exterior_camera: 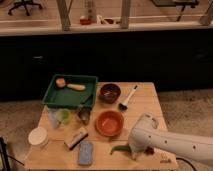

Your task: Place pepper in purple bowl

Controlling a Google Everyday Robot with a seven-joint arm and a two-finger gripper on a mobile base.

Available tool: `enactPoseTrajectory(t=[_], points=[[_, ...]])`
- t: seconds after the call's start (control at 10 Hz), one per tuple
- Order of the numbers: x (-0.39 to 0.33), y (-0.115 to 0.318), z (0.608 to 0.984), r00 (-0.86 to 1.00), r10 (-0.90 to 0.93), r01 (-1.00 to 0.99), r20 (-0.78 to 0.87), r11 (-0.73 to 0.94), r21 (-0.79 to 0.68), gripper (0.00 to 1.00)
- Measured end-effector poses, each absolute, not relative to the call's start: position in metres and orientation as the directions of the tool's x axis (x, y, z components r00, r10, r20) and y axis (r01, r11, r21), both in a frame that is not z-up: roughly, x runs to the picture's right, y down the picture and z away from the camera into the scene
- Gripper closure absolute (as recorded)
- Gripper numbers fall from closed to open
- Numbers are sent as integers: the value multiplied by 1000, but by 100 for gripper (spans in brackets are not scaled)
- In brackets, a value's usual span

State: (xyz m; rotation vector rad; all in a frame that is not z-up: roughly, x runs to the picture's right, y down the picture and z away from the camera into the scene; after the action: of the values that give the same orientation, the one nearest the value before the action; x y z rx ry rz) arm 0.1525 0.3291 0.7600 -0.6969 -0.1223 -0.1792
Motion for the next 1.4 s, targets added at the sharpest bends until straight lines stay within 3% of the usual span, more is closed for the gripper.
enactPoseTrajectory(t=[0.2, 0.4, 1.4], points=[[154, 327, 760, 978, -125, 205, 169, 749, -630, 89], [156, 326, 760, 978, -126, 204, 167, 750, -629, 100], [164, 301, 747, 974, -158, 226, 164, 764, -604, 100]])
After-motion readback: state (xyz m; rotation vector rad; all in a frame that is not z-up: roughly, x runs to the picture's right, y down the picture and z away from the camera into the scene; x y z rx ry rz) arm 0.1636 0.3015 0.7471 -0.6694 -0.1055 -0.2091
